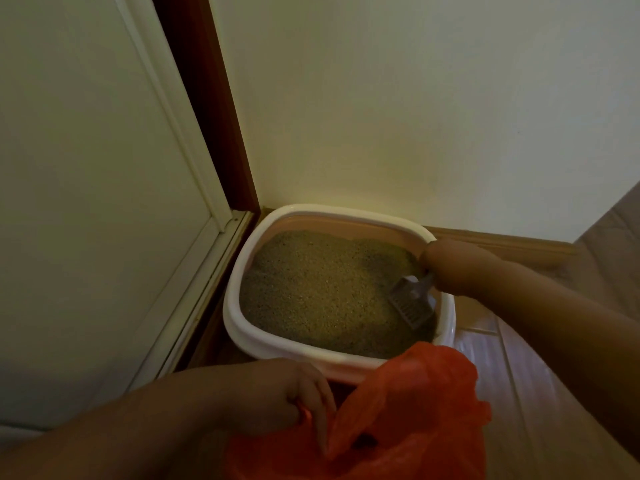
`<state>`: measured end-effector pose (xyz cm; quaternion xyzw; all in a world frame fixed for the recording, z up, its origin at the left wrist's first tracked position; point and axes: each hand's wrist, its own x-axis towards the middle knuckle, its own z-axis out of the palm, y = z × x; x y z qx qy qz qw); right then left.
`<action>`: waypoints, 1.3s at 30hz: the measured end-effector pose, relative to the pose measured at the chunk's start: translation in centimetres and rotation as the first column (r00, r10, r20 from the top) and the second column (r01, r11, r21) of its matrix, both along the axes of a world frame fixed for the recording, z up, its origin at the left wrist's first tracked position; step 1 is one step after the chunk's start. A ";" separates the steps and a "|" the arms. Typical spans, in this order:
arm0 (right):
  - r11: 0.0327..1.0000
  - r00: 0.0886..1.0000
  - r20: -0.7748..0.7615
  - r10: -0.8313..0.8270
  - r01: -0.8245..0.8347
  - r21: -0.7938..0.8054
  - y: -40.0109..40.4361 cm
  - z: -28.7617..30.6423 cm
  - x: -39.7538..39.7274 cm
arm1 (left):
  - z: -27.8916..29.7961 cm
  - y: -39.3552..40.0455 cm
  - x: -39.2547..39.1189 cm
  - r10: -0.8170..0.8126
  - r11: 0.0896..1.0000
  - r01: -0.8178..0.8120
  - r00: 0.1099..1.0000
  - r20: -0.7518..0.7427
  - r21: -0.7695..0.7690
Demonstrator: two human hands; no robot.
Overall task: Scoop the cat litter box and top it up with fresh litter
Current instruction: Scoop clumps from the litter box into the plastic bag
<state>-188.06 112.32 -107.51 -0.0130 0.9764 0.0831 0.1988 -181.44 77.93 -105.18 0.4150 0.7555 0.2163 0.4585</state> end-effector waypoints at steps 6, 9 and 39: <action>0.999 0.999 -0.031 -0.022 0.023 0.028 0.7 -1.0 -0.8 | -1.3 -0.3 -0.3 0.231 0.973 -0.231 0.963 -0.141 0.020; 1.000 0.994 -0.111 -0.021 0.022 0.012 1.3 -1.0 -1.0 | -1.7 -0.6 -0.8 0.314 0.949 -0.314 0.932 -0.179 0.031; 0.986 0.952 0.272 0.137 -0.158 0.055 3.1 -0.9 -8.5 | -2.2 -1.7 -1.4 0.399 0.915 -0.400 0.917 -0.025 -0.057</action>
